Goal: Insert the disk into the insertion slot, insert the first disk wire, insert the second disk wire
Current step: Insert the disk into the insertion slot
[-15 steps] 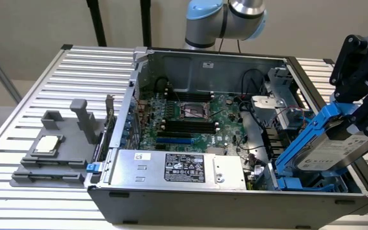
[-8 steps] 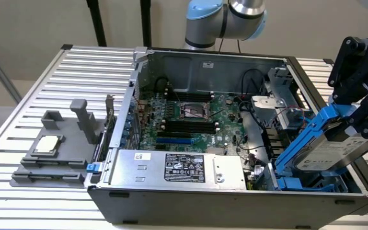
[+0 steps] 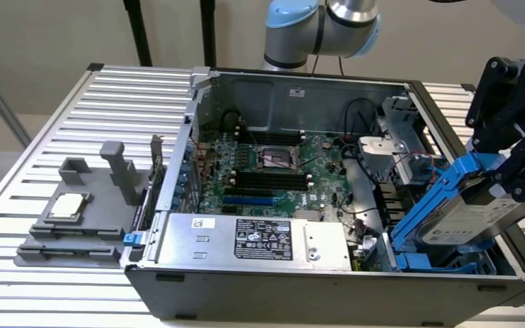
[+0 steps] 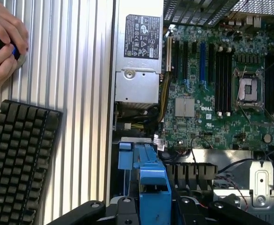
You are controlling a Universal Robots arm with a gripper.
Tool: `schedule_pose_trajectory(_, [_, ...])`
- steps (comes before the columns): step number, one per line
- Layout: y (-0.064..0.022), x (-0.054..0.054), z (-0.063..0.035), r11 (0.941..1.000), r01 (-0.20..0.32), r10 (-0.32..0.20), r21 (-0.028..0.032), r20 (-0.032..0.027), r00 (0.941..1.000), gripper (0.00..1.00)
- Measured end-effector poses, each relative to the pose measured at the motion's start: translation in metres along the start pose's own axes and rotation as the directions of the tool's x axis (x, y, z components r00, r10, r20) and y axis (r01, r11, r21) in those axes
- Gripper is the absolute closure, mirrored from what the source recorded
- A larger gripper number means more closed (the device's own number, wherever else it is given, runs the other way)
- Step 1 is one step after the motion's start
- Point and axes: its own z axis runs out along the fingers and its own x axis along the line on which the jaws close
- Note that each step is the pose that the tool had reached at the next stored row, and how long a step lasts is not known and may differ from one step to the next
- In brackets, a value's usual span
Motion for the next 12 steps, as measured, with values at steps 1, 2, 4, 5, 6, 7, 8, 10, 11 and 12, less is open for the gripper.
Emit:
schedule_pose_trajectory(1, [0.0002, 0.0002, 0.0003, 1.0, 0.0, 0.0, 0.0005, 0.0007, 1.0, 0.67])
schedule_pose_trajectory(2, [0.0003, 0.0004, 0.0006, 1.0, 0.0, 0.0, 0.0009, 0.0012, 1.0, 0.67])
schedule_pose_trajectory(4, [0.0007, 0.0008, 0.001, 1.0, 0.0, 0.0, 0.0012, 0.0014, 1.0, 0.67])
schedule_pose_trajectory(5, [0.0009, 0.001, 0.0012, 1.0, 0.0, 0.0, 0.0013, 0.0014, 1.0, 0.67])
schedule_pose_trajectory(6, [0.0011, 0.0011, 0.0013, 1.0, 0.0, 0.0, 0.0013, 0.0012, 1.0, 0.67])
schedule_pose_trajectory(7, [0.0013, 0.0013, 0.0016, 1.0, 0.001, -0.001, 0.0012, 0.0013, 1.0, 0.67])
schedule_pose_trajectory(8, [0.0014, 0.0014, 0.0018, 1.0, 0.001, -0.001, 0.0013, 0.0012, 1.0, 0.67])
schedule_pose_trajectory(10, [0.0016, 0.0016, 0.0024, 1.0, 0.001, -0.001, 0.0012, 0.0015, 1.0, 0.67])
schedule_pose_trajectory(11, [0.0017, 0.0017, 0.0028, 1.0, 0.001, -0.001, 0.0012, 0.0017, 1.0, 0.67])
schedule_pose_trajectory(12, [0.0017, 0.0017, 0.0032, 1.0, 0.001, -0.001, 0.0012, 0.0019, 1.0, 0.67])
